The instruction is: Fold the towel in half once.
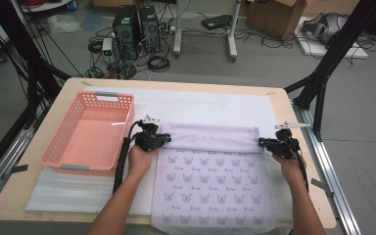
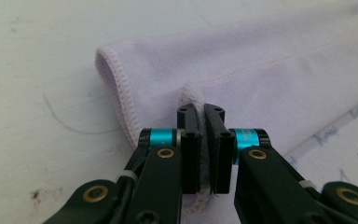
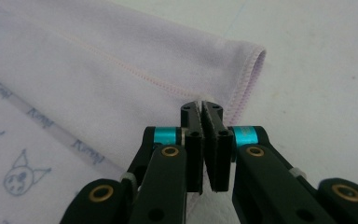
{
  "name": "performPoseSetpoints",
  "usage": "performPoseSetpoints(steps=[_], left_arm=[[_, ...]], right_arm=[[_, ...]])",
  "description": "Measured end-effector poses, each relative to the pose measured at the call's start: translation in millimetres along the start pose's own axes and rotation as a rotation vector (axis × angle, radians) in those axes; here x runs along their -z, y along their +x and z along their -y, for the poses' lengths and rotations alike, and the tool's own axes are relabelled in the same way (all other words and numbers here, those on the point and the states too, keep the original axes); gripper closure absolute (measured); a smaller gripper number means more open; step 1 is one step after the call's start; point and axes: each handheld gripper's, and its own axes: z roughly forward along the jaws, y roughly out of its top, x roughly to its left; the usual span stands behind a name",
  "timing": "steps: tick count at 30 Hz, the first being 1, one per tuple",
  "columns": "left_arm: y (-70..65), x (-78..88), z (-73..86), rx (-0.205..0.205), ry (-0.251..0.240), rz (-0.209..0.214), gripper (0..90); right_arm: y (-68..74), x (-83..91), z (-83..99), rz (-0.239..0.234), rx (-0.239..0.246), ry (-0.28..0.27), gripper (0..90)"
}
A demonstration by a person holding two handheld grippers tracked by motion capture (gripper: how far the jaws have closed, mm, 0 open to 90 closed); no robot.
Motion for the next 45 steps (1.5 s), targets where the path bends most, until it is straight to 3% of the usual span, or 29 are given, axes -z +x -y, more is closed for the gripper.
performPoseSetpoints(steps=[4, 10, 12, 20, 22, 24, 26, 28, 29, 31, 34, 36, 37, 39, 40, 42, 44, 45], left_arm=[[-3.3, 12.2, 7.3, 0.005, -0.045, 0.022, 85.3], [-17.7, 34.4, 22.1, -0.054, -0.113, 0.069, 85.0], [-23.0, 40.8, 28.2, -0.081, -0.115, 0.074, 84.8], [-31.8, 62.4, 62.6, -0.081, -0.132, 0.128, 83.9], [-37.4, 66.4, 66.8, -0.101, -0.12, 0.142, 82.8], [-41.9, 70.1, 70.9, -0.108, -0.129, 0.159, 77.7], [-43.6, 70.8, 71.1, -0.118, -0.134, 0.177, 60.3], [-43.1, 70.1, 69.2, -0.11, -0.145, 0.179, 54.6], [-42.0, 69.2, 67.8, -0.107, -0.141, 0.18, 50.2], [-40.1, 65.6, 64.6, -0.099, -0.132, 0.181, 49.1], [-37.8, 57.5, 58.3, -0.081, -0.106, 0.197, 48.6], [-38.4, 51.1, 57.7, -0.075, -0.079, 0.184, 49.9], [-39.3, 48.5, 58.2, -0.074, -0.056, 0.173, 54.6], [-42.5, 45.5, 60.9, -0.097, -0.004, 0.142, 70.9], [-43.4, 45.8, 62.2, -0.107, -0.005, 0.128, 79.9], [-42.2, 48.0, 64.0, -0.098, -0.01, 0.13, 85.8], [-41.5, 52.3, 66.7, -0.102, -0.024, 0.138, 86.9], [-41.4, 54.5, 68.6, -0.098, -0.031, 0.145, 87.0]], right_arm=[[4.1, 12.3, 5.3, -0.012, 0.005, -0.036, 87.5], [16.9, 31.9, 23.0, -0.029, 0.036, -0.089, 87.5], [21.8, 39.4, 32.3, -0.032, 0.04, -0.111, 87.4], [36.4, 65.7, 72.4, -0.051, 0.044, -0.155, 87.4], [40.2, 73.9, 76.6, -0.049, 0.047, -0.163, 87.5], [43.8, 80.9, 81.2, -0.048, 0.05, -0.165, 87.5], [44.7, 86.2, 84.5, -0.044, 0.047, -0.167, 87.4], [45.4, 88.3, 86.0, -0.053, 0.038, -0.173, 86.9], [46.1, 87.7, 86.0, -0.055, 0.042, -0.17, 84.4], [48.2, 84.4, 85.1, -0.046, 0.038, -0.164, 68.0], [50.6, 79.5, 81.1, -0.034, 0.032, -0.17, 58.4], [51.5, 75.5, 77.6, -0.029, 0.031, -0.173, 56.4], [52.2, 72.7, 76.1, -0.025, 0.032, -0.167, 55.1], [52.6, 66.3, 74.1, -0.003, 0.05, -0.142, 55.4], [52.5, 62.6, 74.3, 0.008, 0.05, -0.121, 57.4], [50.6, 58.8, 76.6, 0.012, 0.048, -0.097, 66.1], [47.5, 57.7, 80.5, -0.009, 0.049, -0.071, 82.4], [47.3, 58.4, 82.6, -0.018, 0.048, -0.061, 84.0]])
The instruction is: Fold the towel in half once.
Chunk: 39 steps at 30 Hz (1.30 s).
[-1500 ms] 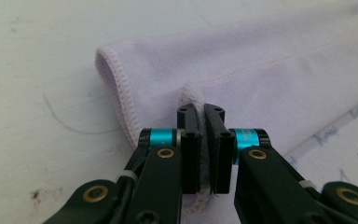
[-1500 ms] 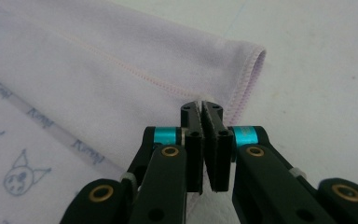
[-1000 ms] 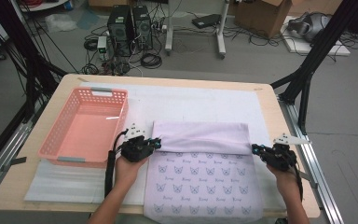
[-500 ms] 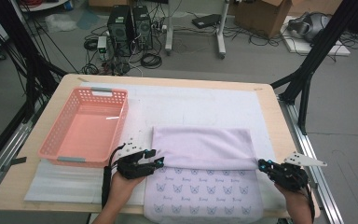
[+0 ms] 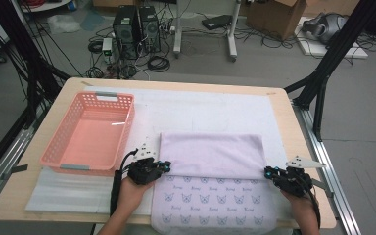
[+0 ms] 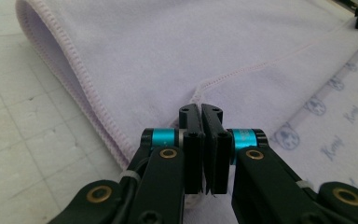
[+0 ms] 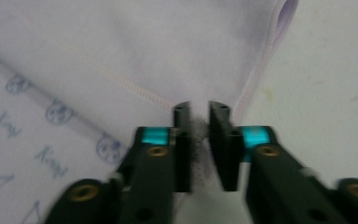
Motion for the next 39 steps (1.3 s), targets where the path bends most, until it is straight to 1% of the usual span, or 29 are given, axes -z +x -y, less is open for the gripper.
performPoseSetpoints(steps=[2, 5, 6, 7, 9, 10, 13, 14, 16, 23, 27, 29, 31, 36, 39], left_arm=[[-1.5, 5.7, 2.7, -0.005, -0.017, 0.011, 87.1], [-4.2, 14.5, 4.6, -0.019, -0.043, 0.021, 87.2], [-5.3, 17.1, 5.5, -0.021, -0.052, 0.02, 87.3], [-6.3, 20.4, 7.3, -0.023, -0.056, 0.014, 88.0], [-7.7, 24.1, 10.8, -0.019, -0.063, 0.017, 88.1], [-8.6, 26.2, 12.8, -0.024, -0.066, 0.015, 88.1], [-13.1, 30.5, 17.9, -0.025, -0.07, 0.002, 88.2], [-14.8, 32.2, 19.4, -0.026, -0.072, -0.001, 88.2], [-19.1, 36.4, 22.0, -0.026, -0.081, -0.002, 88.3], [-32.2, 53.1, 34.3, -0.03, -0.1, 0.002, 88.4], [-40.5, 66.9, 41.6, -0.02, -0.121, 0.013, 88.4], [-46.5, 75.4, 45.9, -0.026, -0.124, 0.022, 88.4], [-51.7, 81.2, 50.2, -0.028, -0.129, 0.03, 88.4], [-60.7, 92.0, 61.6, -0.022, -0.123, 0.04, 88.4], [-66.8, 99.0, 67.7, -0.03, -0.116, 0.046, 88.4]], right_arm=[[-1.9, 3.0, 3.2, -0.028, -0.01, -0.009, 85.1], [-0.8, 10.2, 7.2, -0.053, -0.018, -0.02, 85.2], [0.1, 12.6, 8.5, -0.055, -0.01, -0.02, 85.2], [1.7, 14.9, 10.1, -0.058, -0.01, -0.022, 85.2], [4.2, 20.2, 13.1, -0.065, -0.01, -0.023, 85.2], [5.2, 22.6, 14.3, -0.069, -0.008, -0.033, 85.3], [9.6, 28.9, 17.6, -0.08, -0.005, -0.047, 85.4], [10.7, 30.1, 18.7, -0.081, 0.002, -0.05, 85.3], [14.7, 32.9, 21.1, -0.084, 0.005, -0.049, 85.4], [26.2, 49.0, 31.9, -0.094, 0.018, -0.06, 85.7], [32.4, 61.0, 39.6, -0.114, 0.014, -0.068, 85.7], [36.2, 66.5, 43.2, -0.12, 0.025, -0.069, 85.7], [40.3, 71.5, 46.7, -0.127, 0.025, -0.068, 85.7], [48.6, 82.6, 54.6, -0.14, 0.03, -0.064, 85.8], [55.3, 91.4, 60.2, -0.147, 0.035, -0.059, 85.9]])
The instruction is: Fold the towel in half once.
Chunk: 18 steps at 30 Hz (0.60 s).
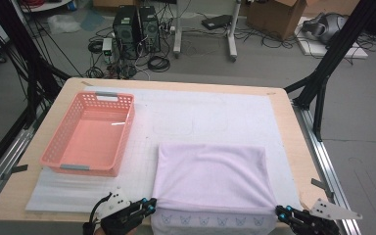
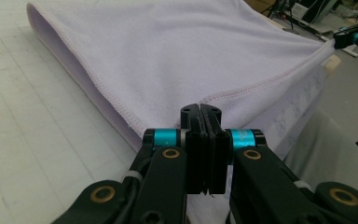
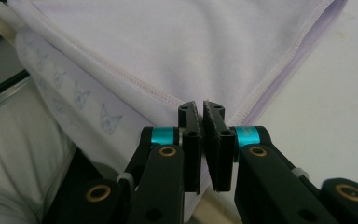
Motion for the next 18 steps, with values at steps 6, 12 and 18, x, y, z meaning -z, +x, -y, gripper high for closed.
performPoseSetpoints(steps=[6, 12, 18], left_arm=[[-8.9, 7.8, 9.3, -0.021, 0.01, 0.024, 87.2], [9.4, -8.6, -6.0, 0.04, -0.031, 0.003, 48.6], [33.2, -24.9, -21.5, 0.053, -0.05, -0.025, 50.5]], right_arm=[[14.4, 13.3, 10.0, -0.014, 0.014, 0.025, 85.6], [7.2, 7.3, 0.1, 0.023, -0.024, -0.036, 64.9], [-5.8, -11.9, -14.5, 0.12, -0.016, -0.038, 71.1]])
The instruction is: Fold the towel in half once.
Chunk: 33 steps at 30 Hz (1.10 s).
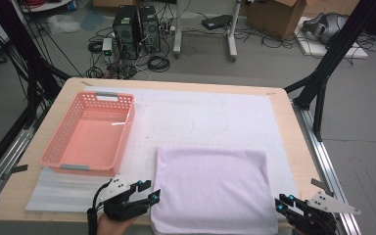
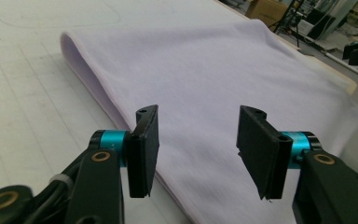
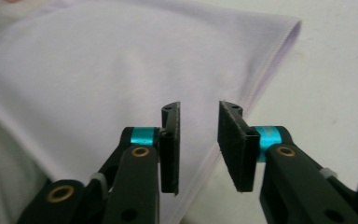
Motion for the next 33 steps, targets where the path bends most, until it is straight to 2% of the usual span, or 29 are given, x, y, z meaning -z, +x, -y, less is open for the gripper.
performPoseSetpoints(steps=[3, 4, 8, 12, 15, 20, 24, 26, 27, 29, 32, 33], left_arm=[[10.0, -8.7, -7.1, 0.013, 0.0, -0.013, 51.6], [13.9, -12.8, -10.2, 0.031, 0.005, -0.013, 51.7], [25.7, -26.9, -20.2, 0.05, 0.012, -0.019, 51.7], [39.5, -46.3, -32.6, 0.053, 0.038, -0.018, 52.4], [49.0, -61.2, -40.4, 0.052, 0.042, -0.018, 58.2], [57.8, -84.2, -45.5, 0.045, 0.05, -0.046, 64.5], [62.7, -100.8, -50.8, 0.046, 0.125, -0.109, 68.2], [65.2, -106.4, -50.2, 0.049, 0.148, -0.178, 70.0], [67.5, -108.2, -49.7, 0.07, 0.163, -0.199, 70.9], [69.4, -107.0, -50.0, 0.09, 0.154, -0.217, 74.4], [67.2, -106.8, -50.0, 0.064, 0.154, -0.227, 71.5], [66.3, -106.4, -50.2, 0.057, 0.151, -0.23, 68.7]], right_arm=[[-5.5, -15.1, -8.0, 0.031, 0.008, 0.015, 73.7], [-6.9, -18.2, -10.1, 0.035, 0.006, 0.014, 73.8], [-17.7, -33.4, -22.9, 0.047, -0.002, 0.02, 74.4], [-27.8, -47.4, -32.4, 0.042, -0.004, 0.024, 77.7], [-34.7, -59.3, -39.0, 0.034, -0.013, 0.029, 80.4], [-44.1, -83.2, -48.5, 0.022, -0.015, 0.038, 81.1], [-47.0, -100.8, -55.2, 0.006, -0.012, 0.056, 80.9], [-48.6, -110.0, -58.5, 0.009, -0.003, 0.071, 80.6], [-49.2, -112.8, -59.2, 0.009, -0.003, 0.074, 80.6], [-52.4, -118.9, -60.6, 0.021, 0.003, 0.09, 80.3], [-59.3, -125.7, -60.0, 0.054, 0.001, 0.117, 79.2], [-62.2, -126.5, -59.0, 0.044, -0.01, 0.118, 79.3]])
